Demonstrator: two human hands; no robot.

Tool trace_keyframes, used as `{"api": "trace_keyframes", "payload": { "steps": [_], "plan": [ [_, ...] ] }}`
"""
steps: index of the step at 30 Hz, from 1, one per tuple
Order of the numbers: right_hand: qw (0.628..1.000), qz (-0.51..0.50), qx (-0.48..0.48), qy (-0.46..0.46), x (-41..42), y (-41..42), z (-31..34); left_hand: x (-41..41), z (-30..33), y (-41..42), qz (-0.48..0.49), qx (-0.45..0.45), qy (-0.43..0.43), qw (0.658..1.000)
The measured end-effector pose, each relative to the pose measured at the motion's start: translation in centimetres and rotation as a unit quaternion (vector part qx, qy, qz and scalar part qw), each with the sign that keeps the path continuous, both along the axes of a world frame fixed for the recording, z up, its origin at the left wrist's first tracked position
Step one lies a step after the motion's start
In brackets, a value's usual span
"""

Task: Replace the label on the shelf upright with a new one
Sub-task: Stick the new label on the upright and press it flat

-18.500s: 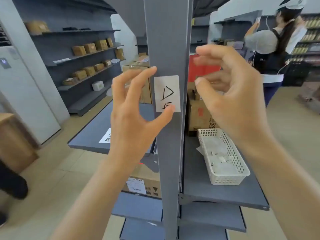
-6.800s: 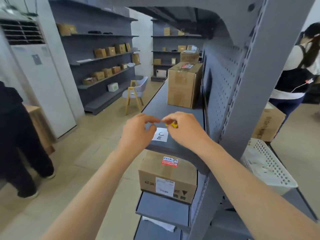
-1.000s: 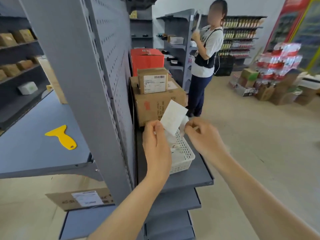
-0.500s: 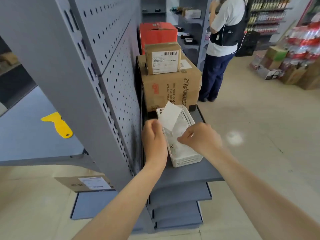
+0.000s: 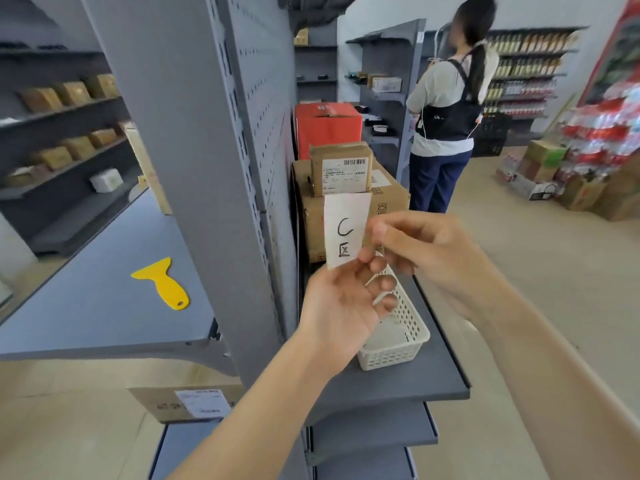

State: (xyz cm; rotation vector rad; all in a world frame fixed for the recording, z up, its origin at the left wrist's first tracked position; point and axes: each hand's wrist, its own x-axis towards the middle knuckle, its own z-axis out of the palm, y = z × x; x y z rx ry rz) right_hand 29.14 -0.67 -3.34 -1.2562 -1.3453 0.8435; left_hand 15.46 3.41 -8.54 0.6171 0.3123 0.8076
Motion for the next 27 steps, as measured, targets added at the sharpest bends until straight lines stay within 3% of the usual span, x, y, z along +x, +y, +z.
{"api": "trace_keyframes", "payload": {
  "steps": [11, 15, 19, 23, 27],
  "plan": [
    [0.996, -0.024, 0.09, 0.01, -4.1, -2.1, 5.6, -4.3, 5.0, -1.8, -0.06, 0.097, 0.024, 0.993],
    [0.989, -0.007, 0.121, 0.08, -5.2, -2.4, 7.1, -6.5, 7.7, -3.0, -0.008, 0.161, 0.091, 0.983],
    [0.99, -0.02, 0.142, -0.007, -6.1, -2.9, 8.5, -9.4, 10.2, -4.5, 0.178, 0.296, 0.208, 0.915],
    [0.986, -0.007, 0.165, -0.029, -7.6, -3.1, 8.9, -12.5, 11.3, -5.0, 0.329, 0.375, 0.203, 0.842],
    [0.983, -0.002, 0.168, -0.079, -9.6, -3.0, 8.4, -15.1, 11.3, -3.7, 0.391, 0.441, 0.239, 0.772]
  ]
}}
